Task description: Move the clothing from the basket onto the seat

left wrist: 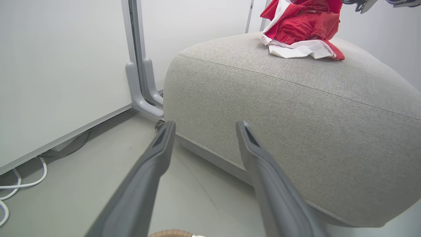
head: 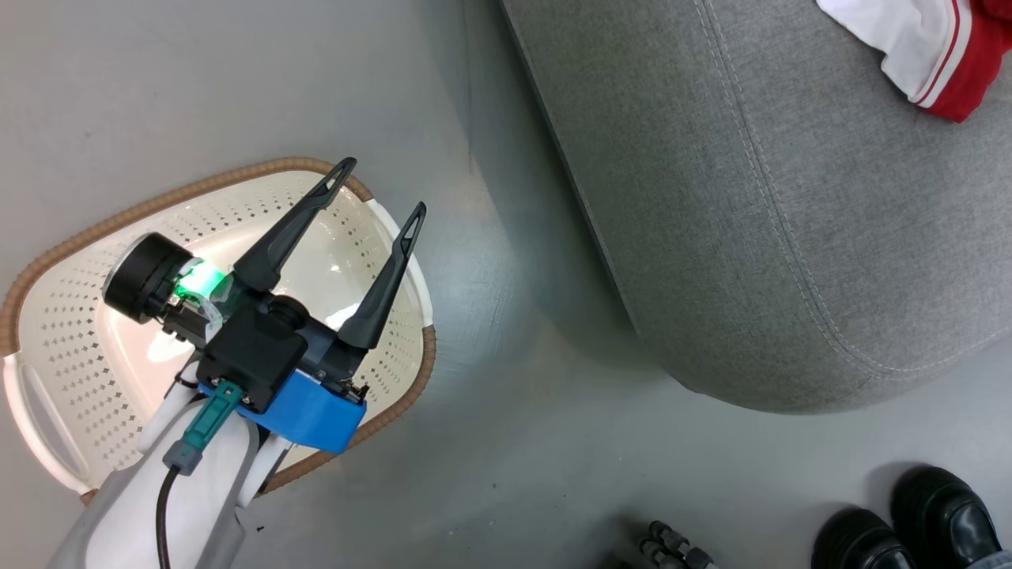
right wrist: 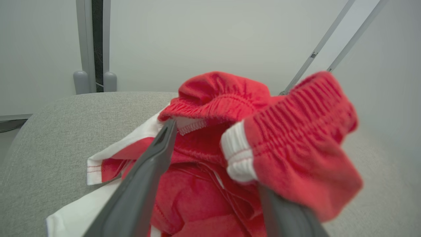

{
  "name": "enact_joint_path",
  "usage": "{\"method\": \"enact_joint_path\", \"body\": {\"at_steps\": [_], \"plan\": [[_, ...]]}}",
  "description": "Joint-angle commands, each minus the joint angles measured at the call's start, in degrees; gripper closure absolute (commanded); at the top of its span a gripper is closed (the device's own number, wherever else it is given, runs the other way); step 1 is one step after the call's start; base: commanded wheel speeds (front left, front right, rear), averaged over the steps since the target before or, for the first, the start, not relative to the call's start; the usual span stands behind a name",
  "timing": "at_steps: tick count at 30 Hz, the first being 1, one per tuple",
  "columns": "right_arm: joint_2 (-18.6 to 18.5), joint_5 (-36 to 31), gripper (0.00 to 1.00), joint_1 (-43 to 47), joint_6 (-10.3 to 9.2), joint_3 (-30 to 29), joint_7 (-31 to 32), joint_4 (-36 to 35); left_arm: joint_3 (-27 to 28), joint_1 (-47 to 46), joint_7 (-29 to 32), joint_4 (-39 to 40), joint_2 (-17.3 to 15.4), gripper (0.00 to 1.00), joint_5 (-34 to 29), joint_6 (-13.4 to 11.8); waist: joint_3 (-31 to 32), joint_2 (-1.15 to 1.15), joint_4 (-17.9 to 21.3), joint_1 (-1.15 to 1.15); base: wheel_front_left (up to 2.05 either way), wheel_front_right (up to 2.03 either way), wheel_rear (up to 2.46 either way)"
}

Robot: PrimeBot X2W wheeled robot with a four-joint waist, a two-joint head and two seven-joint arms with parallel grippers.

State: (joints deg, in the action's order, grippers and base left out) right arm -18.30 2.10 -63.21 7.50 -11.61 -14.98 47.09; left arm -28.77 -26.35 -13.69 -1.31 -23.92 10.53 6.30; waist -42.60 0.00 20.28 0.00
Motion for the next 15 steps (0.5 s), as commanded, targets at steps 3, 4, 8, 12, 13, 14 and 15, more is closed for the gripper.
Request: {"method": "enact_joint_path", "body": {"at_steps": [3, 4, 8, 12, 13, 14, 15], "plan": [[0.31, -0.38, 0.00, 1.62, -0.01, 0.13, -0.27, -0.98, -0.20, -0.85, -0.60, -0.85, 0.58, 0.00, 0.61, -0.42, 0.98, 0.00, -0.23, 0.00, 0.00, 0.00, 0.00], [0.25, -0.52, 0.00, 2.13, -0.01, 0.37, -0.27, -1.24, -0.24, -0.76, -0.63, -1.23, 0.86, 0.00, 0.64, -0.48, 1.44, 0.00, -0.40, 0.00, 0.00, 0.00, 0.00], [-0.36, -0.68, 0.00, 5.23, -0.01, 1.32, -0.25, -2.68, -0.43, -0.17, -1.20, -3.22, 2.63, 0.00, 1.56, -0.55, 3.85, 0.00, -1.49, 0.00, 0.00, 0.00, 0.00], [-0.86, -0.03, 0.00, 9.36, -0.01, 2.27, -0.24, -4.43, -0.65, 0.89, -1.50, -5.84, 4.83, 0.00, 2.38, -0.35, 7.62, 0.00, -3.00, 0.00, 0.00, 0.00, 0.00], [-0.85, 0.19, 0.00, 10.55, -0.01, 2.61, -0.24, -5.04, -0.59, 1.13, -1.54, -6.21, 5.54, 0.00, 2.56, -0.23, 8.78, 0.00, -3.39, 0.00, 0.00, 0.00, 0.00], [-0.82, 0.66, 0.00, 11.89, -0.01, 2.78, -0.24, -5.60, -0.41, 1.60, -1.52, -6.58, 6.23, 0.00, 2.79, -0.18, 9.99, 0.00, -3.82, 0.00, 0.00, 0.00, 0.00], [-1.01, 0.54, 0.00, 13.10, -0.01, 3.16, -0.24, -6.32, -0.07, 2.16, -1.53, -6.92, 6.82, 0.00, 3.13, -0.09, 11.18, 0.00, -4.15, 0.00, 0.00, 0.00, 0.00]]}}
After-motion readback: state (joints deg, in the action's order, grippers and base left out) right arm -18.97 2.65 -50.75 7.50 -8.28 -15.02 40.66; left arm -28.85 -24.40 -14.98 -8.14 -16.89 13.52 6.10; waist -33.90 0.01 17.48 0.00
